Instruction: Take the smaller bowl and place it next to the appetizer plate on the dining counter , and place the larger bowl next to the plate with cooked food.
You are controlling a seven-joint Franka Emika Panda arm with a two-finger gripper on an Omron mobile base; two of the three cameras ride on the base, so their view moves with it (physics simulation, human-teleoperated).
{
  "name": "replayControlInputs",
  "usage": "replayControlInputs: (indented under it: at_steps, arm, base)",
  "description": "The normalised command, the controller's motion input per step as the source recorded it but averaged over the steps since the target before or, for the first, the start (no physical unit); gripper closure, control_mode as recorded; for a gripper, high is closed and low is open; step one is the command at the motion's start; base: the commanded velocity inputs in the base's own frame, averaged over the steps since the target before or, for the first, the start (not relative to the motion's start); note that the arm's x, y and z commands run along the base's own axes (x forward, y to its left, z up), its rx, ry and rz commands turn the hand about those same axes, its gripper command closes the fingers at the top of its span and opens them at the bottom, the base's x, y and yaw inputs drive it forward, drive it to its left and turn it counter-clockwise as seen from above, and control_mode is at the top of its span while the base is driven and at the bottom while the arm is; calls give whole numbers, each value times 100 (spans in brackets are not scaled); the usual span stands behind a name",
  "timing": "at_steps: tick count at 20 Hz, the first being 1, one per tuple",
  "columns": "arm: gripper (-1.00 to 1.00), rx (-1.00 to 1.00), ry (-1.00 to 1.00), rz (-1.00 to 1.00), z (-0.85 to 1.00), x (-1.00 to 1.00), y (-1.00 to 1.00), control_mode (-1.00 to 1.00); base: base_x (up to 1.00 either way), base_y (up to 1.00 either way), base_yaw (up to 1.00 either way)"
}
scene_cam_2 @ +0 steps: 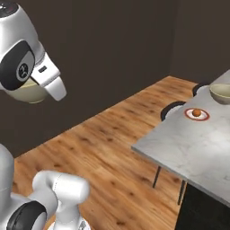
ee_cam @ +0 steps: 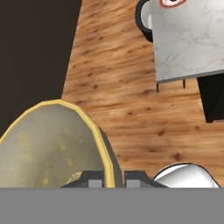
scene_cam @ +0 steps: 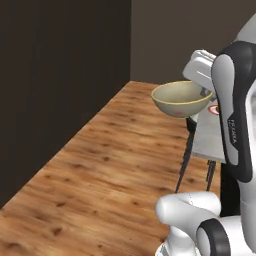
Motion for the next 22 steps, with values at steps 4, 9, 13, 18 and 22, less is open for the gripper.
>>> replayControlInputs:
  at_steps: [4,9,13,18,22]
  arm:
    - [100,0,0,0,0,0,0,100]
    - [100,0,0,0,0,0,0,100]
    - [100,0,0,0,0,0,0,100]
    - [100,0,0,0,0,0,0,100]
    - [100,0,0,0,0,0,0,100]
  base:
    - [56,41,-39]
    - [42,33,-42]
    - [64,49,-46]
    - [82,63,-48]
    - [90,74,-50]
